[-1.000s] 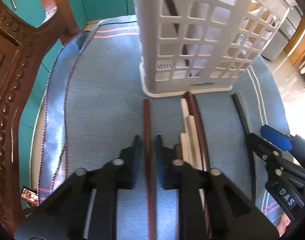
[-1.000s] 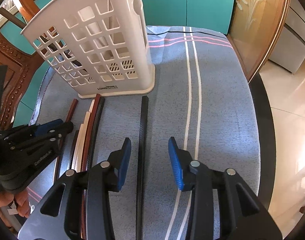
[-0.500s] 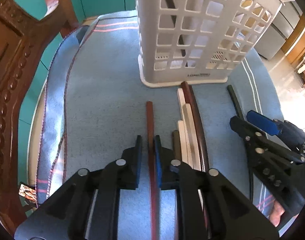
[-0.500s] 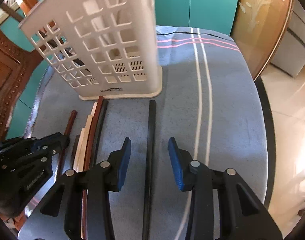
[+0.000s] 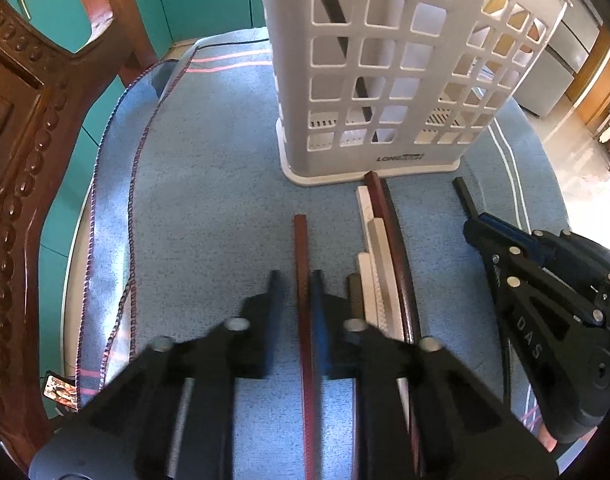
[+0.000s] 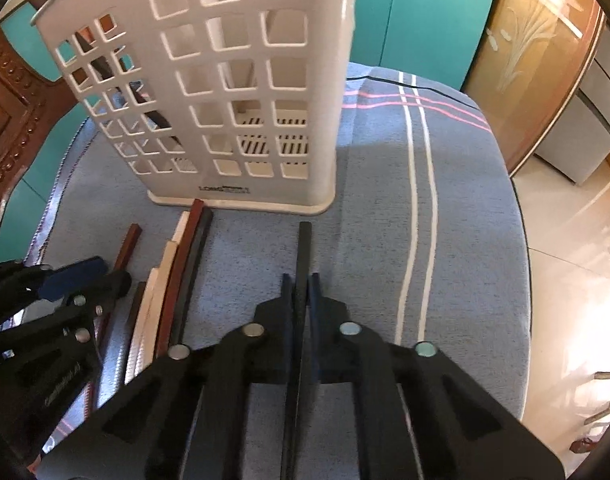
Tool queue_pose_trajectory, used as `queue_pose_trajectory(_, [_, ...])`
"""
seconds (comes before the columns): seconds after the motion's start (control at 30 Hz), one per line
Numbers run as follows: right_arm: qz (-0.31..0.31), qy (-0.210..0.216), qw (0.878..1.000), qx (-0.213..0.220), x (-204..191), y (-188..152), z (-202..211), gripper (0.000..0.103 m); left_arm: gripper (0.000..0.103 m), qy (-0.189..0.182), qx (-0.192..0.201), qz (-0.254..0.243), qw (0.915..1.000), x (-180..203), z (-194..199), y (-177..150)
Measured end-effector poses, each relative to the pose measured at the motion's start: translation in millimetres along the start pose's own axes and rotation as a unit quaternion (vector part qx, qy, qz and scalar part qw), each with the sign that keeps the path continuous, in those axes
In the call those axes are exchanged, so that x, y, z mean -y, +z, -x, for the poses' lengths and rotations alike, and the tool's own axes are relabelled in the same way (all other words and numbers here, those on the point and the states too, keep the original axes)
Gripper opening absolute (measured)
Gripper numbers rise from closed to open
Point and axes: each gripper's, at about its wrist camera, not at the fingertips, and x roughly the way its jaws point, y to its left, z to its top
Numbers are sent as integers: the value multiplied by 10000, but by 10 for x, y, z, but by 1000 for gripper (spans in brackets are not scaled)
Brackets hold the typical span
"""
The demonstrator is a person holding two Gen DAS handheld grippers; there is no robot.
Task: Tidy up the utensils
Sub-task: 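Close left tool on red-brown chopstick while right tool holds black chopstick, then carry both chopsticks up into the white holder and open both tools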
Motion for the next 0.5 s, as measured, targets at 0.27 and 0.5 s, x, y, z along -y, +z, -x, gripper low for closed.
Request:
queue_pose_trajectory(0.27, [-84,376,9973,633,-15,-45,487,7,7,257,566,-31,9981,-6,322,40])
queue_pose_trajectory(0.5, [-102,969,9855,1389,107,-72,1307,7,7,81,1638,-198,9863,22,1165,-40])
